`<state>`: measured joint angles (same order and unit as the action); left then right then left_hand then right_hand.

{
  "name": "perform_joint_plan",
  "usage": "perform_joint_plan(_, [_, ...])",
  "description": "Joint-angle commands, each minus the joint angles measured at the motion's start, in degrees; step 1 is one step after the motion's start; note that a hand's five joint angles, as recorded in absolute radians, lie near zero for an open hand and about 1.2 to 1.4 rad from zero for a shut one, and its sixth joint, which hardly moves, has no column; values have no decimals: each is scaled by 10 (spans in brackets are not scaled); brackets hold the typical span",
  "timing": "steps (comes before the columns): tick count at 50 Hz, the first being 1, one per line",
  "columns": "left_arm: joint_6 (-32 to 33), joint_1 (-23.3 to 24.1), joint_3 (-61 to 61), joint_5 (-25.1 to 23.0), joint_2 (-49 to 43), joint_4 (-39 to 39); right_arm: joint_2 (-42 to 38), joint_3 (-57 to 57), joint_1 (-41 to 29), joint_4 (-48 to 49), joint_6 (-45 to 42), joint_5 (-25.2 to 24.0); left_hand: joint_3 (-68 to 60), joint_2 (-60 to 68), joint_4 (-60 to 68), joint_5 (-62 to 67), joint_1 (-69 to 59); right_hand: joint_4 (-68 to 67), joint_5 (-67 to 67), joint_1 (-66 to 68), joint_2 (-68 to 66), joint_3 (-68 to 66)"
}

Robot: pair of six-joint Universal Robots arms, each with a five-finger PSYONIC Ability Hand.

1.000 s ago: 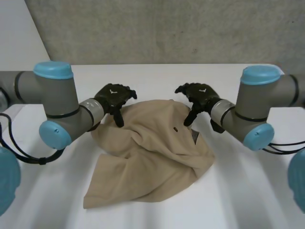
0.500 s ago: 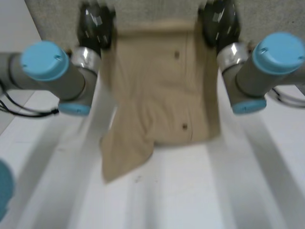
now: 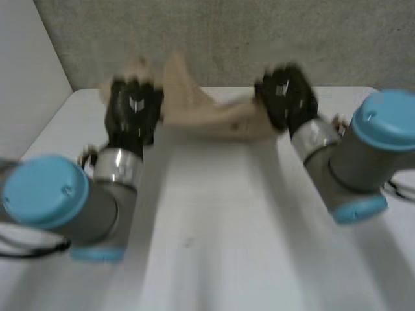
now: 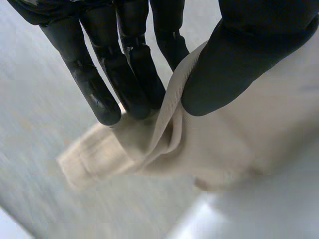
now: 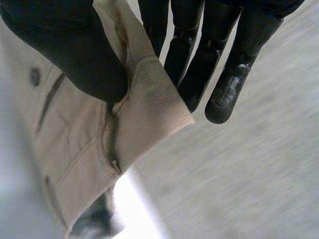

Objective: Fold the shorts.

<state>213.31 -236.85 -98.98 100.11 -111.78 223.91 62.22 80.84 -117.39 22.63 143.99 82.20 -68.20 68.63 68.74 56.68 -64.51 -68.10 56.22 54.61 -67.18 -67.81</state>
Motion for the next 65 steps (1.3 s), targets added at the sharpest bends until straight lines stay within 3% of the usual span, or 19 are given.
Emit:
perform_joint_plan(1, [0,52,-81,61,-5,-100,-9,101,8,-98,-31,-5,47,-51,-52,-32,10,-119,138,254,-128,-122])
perform_joint_plan(4, [1,62,-88,58,4,-146,-3,134,10,-105,-29,-12,255,-259,-260,-239,218,-119,138,254,-128,-122])
perform_joint_plan(6, [1,68,-84,53,51,-219,1,162,10,-105,-27,-12,381,-385,-386,-366,344,-119,138,254,-128,-122])
perform_joint_plan(10, [0,60,-78,26,93,-247,33,201,10,-104,-27,-12,464,-468,-469,-448,427,-119,138,254,-128,-122])
perform_joint_plan(12, [-1,49,-76,6,105,-248,46,215,11,-102,-25,-12,469,-473,-474,-454,432,-119,138,254,-128,-122])
perform_joint_plan(21, [-21,-116,-72,-147,132,-263,59,251,19,-80,-24,-12,435,-440,-441,-420,398,-119,138,254,-128,-122])
perform_joint_plan(29, [-88,-180,-73,-207,106,-340,55,250,20,-65,16,-12,390,-394,-395,-375,353,-119,138,254,-128,-122])
perform_joint_plan(51, [-65,-162,-98,-206,26,-355,58,219,44,-82,196,-5,356,-361,-362,-341,319,-119,138,254,-128,-122])
perform_joint_plan(65, [-58,-158,-92,-206,8,-349,57,215,42,-89,205,-7,280,-285,-286,-265,244,-119,138,254,-128,-122])
